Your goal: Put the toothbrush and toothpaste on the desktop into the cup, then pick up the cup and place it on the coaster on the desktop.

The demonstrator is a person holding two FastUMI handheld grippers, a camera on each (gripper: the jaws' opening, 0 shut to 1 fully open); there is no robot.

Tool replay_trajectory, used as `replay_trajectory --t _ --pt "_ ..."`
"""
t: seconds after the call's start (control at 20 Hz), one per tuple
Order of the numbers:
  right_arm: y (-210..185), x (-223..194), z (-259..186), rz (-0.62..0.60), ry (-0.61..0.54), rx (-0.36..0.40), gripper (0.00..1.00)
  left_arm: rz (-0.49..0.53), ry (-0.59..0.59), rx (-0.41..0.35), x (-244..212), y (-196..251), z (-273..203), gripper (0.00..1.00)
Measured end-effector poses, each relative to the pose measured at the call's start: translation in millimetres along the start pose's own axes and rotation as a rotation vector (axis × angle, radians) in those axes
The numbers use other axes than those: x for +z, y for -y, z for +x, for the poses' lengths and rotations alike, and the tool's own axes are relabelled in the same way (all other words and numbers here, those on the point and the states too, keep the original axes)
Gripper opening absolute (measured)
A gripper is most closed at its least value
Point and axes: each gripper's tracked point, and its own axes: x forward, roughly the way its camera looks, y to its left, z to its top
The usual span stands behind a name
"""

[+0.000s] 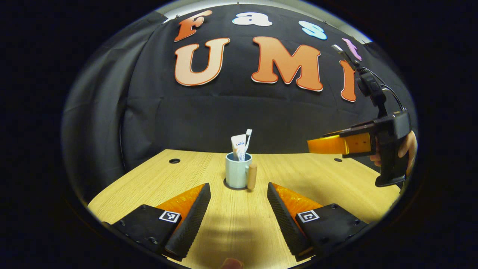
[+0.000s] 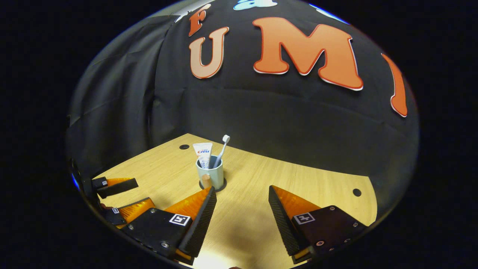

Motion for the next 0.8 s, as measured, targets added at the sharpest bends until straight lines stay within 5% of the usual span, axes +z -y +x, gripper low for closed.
replay_trajectory --t 0.45,0.8 --pt "50.7 -13.2 -62.3 0.025 0.202 -0.121 0.85 0.040 0.138 -0.005 39.2 31.0 -13.0 0.98" --pt "54.2 -20.4 -86.6 -0.013 0.299 -0.182 0.85 0.037 0.241 0.012 58.1 31.4 -25.1 0.98"
